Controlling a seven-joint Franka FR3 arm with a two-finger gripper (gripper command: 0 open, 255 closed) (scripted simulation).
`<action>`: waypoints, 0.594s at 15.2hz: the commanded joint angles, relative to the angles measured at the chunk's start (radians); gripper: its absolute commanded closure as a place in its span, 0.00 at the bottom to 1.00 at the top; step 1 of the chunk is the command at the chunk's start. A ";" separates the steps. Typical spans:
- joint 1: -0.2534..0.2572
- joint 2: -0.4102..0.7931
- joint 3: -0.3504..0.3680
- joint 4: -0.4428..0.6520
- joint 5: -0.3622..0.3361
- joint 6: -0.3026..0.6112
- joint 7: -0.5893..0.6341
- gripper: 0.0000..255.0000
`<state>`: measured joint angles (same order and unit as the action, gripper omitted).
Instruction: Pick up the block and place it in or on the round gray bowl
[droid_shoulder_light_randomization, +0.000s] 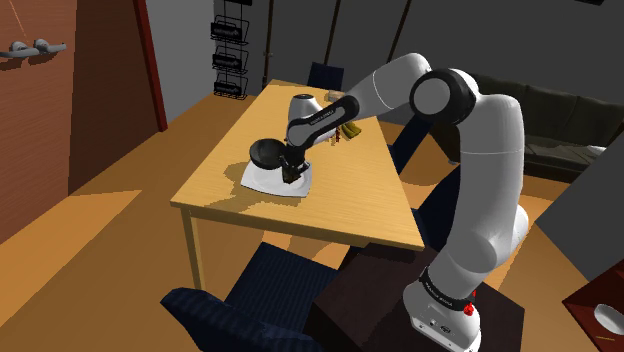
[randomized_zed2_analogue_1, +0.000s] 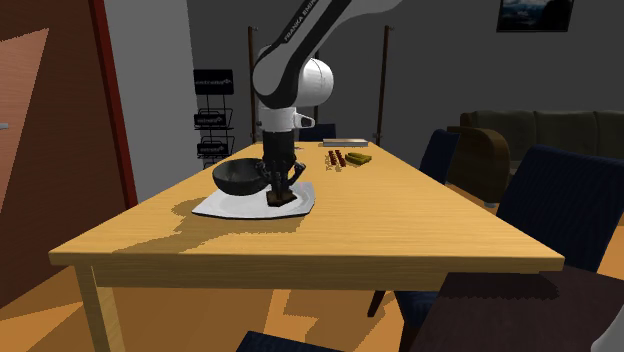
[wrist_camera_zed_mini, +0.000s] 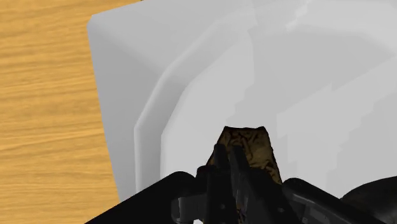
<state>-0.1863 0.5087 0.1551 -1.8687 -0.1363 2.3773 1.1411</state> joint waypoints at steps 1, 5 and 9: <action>0.000 0.001 0.000 -0.001 0.000 -0.001 0.000 1.00; -0.001 -0.001 0.000 -0.002 0.000 0.000 -0.001 1.00; 0.170 -0.159 -0.120 -0.246 -0.315 0.282 0.208 0.00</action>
<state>-0.0720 0.4017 0.0759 -2.0363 -0.3284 2.5668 1.2682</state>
